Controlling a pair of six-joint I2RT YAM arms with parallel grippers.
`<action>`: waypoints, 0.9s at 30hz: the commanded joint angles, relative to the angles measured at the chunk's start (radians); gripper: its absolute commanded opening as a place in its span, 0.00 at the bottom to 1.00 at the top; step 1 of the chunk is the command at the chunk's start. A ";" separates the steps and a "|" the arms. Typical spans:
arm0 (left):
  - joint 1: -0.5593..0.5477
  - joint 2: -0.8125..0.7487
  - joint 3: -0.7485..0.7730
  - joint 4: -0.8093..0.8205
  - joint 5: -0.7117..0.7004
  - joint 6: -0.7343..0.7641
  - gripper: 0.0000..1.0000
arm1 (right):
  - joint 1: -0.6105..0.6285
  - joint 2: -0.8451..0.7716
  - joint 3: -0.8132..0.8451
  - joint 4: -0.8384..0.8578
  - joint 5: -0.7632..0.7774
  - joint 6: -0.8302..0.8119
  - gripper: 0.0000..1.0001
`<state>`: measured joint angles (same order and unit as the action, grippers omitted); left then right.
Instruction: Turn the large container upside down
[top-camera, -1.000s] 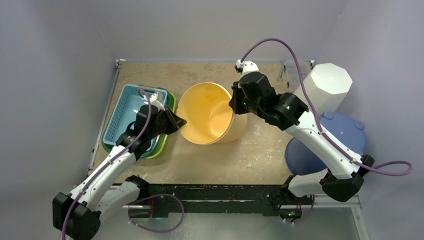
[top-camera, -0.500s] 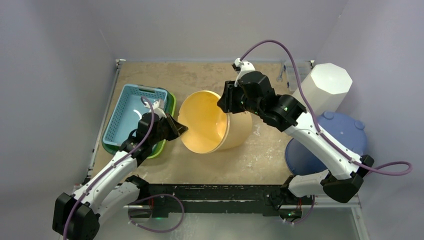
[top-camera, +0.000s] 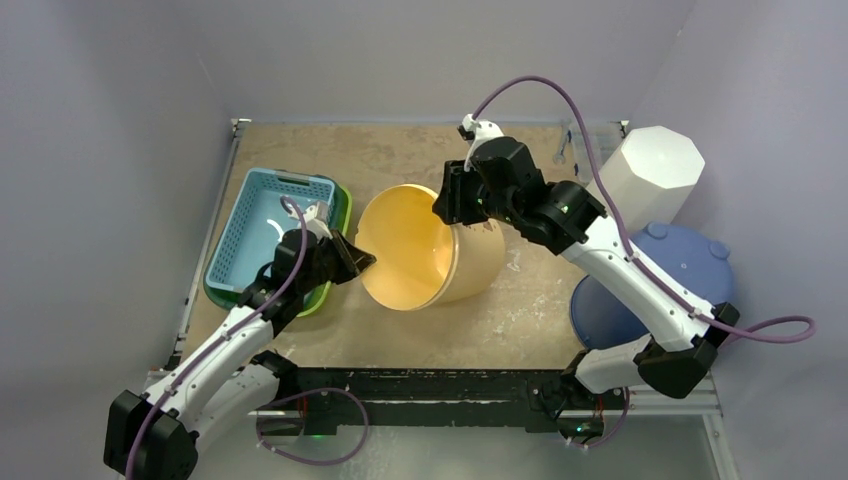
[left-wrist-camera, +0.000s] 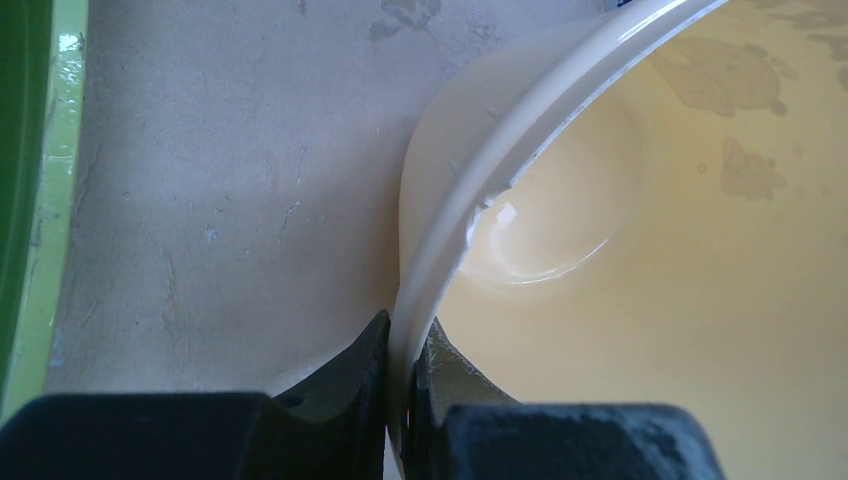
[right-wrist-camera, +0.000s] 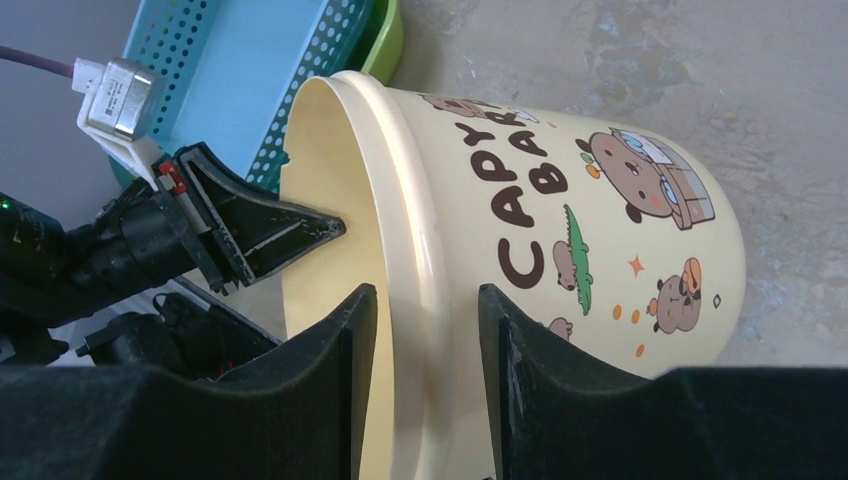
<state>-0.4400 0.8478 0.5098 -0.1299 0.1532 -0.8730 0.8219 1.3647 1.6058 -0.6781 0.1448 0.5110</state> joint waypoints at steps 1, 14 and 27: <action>-0.003 -0.009 -0.006 0.081 -0.011 -0.017 0.00 | 0.002 0.013 0.076 -0.106 0.025 -0.052 0.45; -0.004 0.062 0.003 0.116 0.048 -0.018 0.04 | 0.015 0.061 0.106 -0.113 0.037 -0.071 0.00; -0.003 0.079 0.104 -0.005 0.019 0.014 0.61 | 0.042 0.127 0.220 -0.217 0.447 -0.094 0.00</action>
<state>-0.4400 0.9482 0.5343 -0.0906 0.1898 -0.8776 0.8593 1.4799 1.7786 -0.8558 0.4271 0.4191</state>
